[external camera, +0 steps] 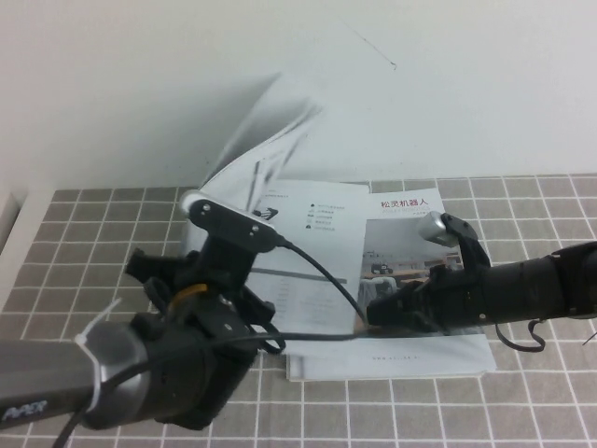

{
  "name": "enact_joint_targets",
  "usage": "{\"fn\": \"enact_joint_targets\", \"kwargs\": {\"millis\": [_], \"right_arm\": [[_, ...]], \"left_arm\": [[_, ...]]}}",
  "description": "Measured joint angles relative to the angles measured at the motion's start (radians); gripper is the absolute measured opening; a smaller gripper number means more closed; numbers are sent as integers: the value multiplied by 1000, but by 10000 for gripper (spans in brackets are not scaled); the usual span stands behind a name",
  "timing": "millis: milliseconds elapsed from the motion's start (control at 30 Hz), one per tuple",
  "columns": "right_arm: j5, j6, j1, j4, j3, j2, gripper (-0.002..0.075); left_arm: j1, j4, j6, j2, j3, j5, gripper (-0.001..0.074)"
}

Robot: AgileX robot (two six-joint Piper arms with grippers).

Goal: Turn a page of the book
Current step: Open the closed book

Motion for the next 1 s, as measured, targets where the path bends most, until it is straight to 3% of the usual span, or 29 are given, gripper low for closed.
{"fn": "enact_joint_targets", "kwargs": {"millis": [300, 433, 667, 833, 1000], "right_arm": [[2, -2, 0, -5, 0, 0, -1], [61, -117, -2, 25, 8, 3, -1], [133, -206, 56, 79, -27, 14, -2], [41, -192, 160, 86, -127, 21, -1], [-167, -102, 247, 37, -217, 21, -2]], "left_arm": [[158, -180, 96, -24, 0, 145, -4], [221, -190, 94, -26, 0, 275, -4], [265, -192, 89, -26, 0, 311, -4], [265, -192, 91, -26, 0, 338, -4], [265, -192, 127, -32, 0, 333, -4]]}}
